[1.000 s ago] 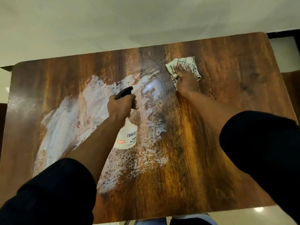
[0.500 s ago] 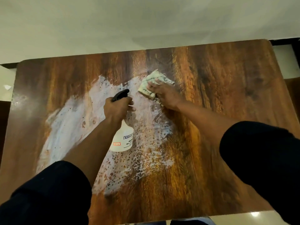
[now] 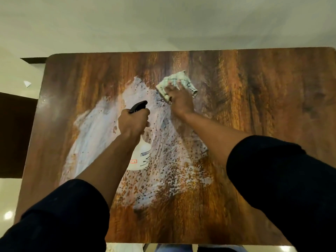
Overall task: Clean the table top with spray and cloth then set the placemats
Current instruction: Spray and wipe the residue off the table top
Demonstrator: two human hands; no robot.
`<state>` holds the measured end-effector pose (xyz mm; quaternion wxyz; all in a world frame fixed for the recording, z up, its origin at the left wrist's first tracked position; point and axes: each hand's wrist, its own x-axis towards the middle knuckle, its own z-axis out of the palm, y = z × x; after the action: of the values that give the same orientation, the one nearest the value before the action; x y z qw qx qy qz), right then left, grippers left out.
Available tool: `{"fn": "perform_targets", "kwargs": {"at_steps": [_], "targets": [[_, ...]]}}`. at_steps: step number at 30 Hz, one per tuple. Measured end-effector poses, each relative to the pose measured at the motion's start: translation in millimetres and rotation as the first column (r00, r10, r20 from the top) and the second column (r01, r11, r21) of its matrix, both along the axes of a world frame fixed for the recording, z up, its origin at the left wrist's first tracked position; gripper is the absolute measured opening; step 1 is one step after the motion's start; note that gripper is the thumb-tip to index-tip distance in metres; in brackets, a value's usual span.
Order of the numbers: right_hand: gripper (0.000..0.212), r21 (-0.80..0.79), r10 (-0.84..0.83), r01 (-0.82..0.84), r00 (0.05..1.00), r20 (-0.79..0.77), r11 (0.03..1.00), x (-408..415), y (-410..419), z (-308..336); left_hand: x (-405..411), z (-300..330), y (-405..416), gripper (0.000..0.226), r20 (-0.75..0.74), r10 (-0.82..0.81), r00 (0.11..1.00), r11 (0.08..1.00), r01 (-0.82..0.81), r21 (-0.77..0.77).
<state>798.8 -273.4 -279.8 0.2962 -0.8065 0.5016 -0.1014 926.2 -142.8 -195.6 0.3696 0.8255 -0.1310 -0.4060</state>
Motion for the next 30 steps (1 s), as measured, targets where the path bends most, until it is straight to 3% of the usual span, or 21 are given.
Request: {"fn": "perform_targets", "kwargs": {"at_steps": [3,6,9,12,17,19,22,26,30], "targets": [[0.07,-0.056,0.334,-0.336,0.941,-0.048,0.94,18,22,-7,2,4,2,0.024,0.031,0.016,0.999,1.0,-0.017,0.001],[0.068,-0.024,0.447,-0.447,0.895,-0.003,0.894,7,13,-7,10,7,6,0.014,0.002,0.007,1.0,1.0,-0.007,-0.003],[0.055,-0.016,0.186,-0.186,0.982,-0.008,0.982,-14,-15,-11,20,7,11,0.012,0.001,0.039,0.999,0.999,-0.039,0.0],[0.063,-0.037,-0.12,0.119,0.992,-0.032,0.992,-25,-41,-11,30,6,19,0.022,0.059,0.093,0.994,0.996,-0.094,0.002],[0.075,-0.037,-0.247,0.245,0.964,-0.097,0.969,16,-24,-5,51,4,32,0.014,0.022,0.076,0.997,0.997,-0.076,0.019],[0.068,-0.011,-0.177,0.176,0.984,-0.031,0.984,38,-4,-5,56,4,37,0.011,0.023,0.09,0.996,0.995,-0.091,0.034],[0.062,-0.044,0.056,-0.055,0.998,0.015,0.998,76,35,-6,63,4,44,0.009,0.046,0.123,0.991,0.99,-0.126,0.059],[0.07,-0.086,0.4,-0.401,0.916,-0.025,0.912,97,60,-11,74,2,51,0.014,0.011,0.114,0.993,0.992,-0.115,0.061],[0.065,-0.126,0.458,-0.456,0.889,-0.01,0.881,80,34,-5,82,2,54,0.028,0.01,0.154,0.988,0.987,-0.154,0.049]]}}
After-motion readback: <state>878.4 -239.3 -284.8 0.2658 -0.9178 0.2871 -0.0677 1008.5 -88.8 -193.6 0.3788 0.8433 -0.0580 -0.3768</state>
